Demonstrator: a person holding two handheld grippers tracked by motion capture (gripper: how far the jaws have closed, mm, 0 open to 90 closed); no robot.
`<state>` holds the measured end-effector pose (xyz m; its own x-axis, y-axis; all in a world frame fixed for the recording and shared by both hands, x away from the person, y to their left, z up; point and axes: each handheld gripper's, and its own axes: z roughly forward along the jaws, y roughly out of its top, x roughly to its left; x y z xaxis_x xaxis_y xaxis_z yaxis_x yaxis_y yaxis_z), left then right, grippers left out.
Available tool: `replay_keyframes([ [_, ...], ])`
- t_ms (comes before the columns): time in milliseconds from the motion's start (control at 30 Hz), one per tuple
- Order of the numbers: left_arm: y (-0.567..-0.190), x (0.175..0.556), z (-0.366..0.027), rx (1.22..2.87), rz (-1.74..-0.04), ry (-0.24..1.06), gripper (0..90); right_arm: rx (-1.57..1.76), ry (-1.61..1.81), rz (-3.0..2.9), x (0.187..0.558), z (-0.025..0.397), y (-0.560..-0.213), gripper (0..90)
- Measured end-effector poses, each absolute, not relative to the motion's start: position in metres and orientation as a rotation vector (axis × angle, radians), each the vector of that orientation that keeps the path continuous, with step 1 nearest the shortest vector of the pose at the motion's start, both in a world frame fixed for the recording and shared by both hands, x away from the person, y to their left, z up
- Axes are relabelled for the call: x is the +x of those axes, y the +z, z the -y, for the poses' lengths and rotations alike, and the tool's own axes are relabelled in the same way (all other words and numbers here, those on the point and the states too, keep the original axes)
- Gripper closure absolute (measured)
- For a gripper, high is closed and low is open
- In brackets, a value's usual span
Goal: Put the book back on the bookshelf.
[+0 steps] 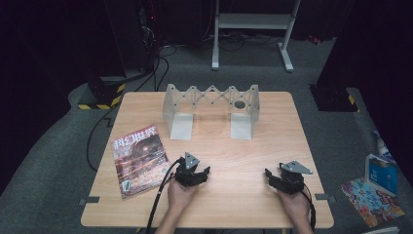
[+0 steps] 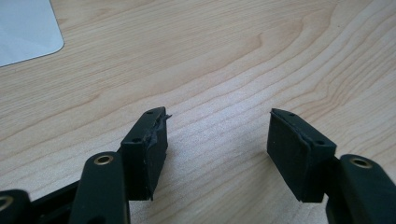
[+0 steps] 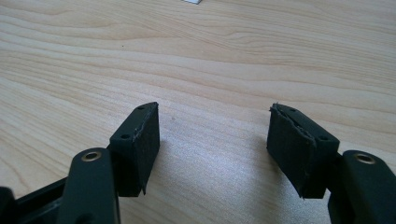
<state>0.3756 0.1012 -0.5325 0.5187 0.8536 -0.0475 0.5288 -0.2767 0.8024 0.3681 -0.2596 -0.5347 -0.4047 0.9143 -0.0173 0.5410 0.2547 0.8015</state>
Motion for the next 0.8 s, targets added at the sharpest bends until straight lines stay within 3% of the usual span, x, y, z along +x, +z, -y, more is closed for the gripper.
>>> replay_keyframes([
  [800, -0.5325, 0.3746, -0.1012, 1.955, -1.132, 0.516, 38.6, 1.318, 1.010, -2.040, 0.3683, 0.2598, -0.5347, 34.6],
])
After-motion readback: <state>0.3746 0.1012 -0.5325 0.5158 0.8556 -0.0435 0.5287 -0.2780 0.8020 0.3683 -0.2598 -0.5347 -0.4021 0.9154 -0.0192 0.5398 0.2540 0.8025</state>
